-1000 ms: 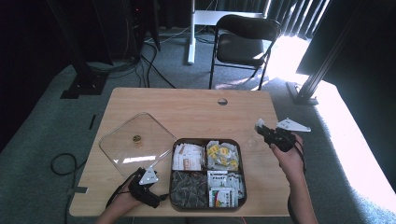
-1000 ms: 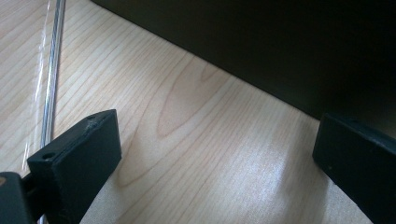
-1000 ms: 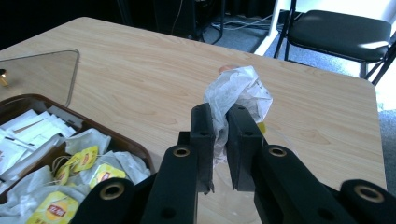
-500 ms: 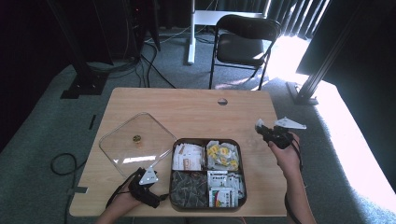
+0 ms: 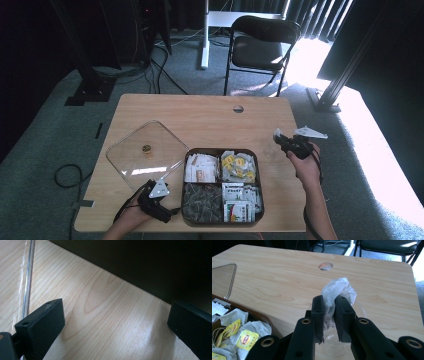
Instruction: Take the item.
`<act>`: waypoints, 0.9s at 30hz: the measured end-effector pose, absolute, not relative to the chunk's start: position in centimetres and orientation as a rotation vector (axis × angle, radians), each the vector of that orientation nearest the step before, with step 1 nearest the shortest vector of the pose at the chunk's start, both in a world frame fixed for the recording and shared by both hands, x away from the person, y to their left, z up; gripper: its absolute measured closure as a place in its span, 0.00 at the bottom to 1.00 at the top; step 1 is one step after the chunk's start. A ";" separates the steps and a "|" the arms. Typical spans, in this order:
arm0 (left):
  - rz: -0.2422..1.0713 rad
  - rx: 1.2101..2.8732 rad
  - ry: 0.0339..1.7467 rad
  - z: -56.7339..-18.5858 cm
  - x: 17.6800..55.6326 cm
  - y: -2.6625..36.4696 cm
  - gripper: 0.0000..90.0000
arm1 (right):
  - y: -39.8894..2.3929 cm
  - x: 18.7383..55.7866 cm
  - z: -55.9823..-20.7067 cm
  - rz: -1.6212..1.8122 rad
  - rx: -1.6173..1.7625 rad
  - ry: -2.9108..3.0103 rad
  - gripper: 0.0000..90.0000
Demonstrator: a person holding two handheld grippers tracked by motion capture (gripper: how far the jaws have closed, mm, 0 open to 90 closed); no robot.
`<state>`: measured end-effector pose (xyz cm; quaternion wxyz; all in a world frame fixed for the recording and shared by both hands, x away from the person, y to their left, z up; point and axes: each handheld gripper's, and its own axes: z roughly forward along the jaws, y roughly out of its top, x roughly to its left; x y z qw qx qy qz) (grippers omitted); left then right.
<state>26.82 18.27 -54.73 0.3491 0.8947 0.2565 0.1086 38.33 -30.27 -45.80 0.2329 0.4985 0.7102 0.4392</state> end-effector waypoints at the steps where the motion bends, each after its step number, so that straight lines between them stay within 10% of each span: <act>1: 0.281 2.319 0.664 -54.7 26.8 18.3 0.01 | -30.3 38.3 -45.8 1.209 1.375 1.957 0.85; 27: 0.281 2.319 0.664 -54.7 26.8 18.3 0.01 | -30.0 35.4 -45.7 1.289 1.238 1.952 0.52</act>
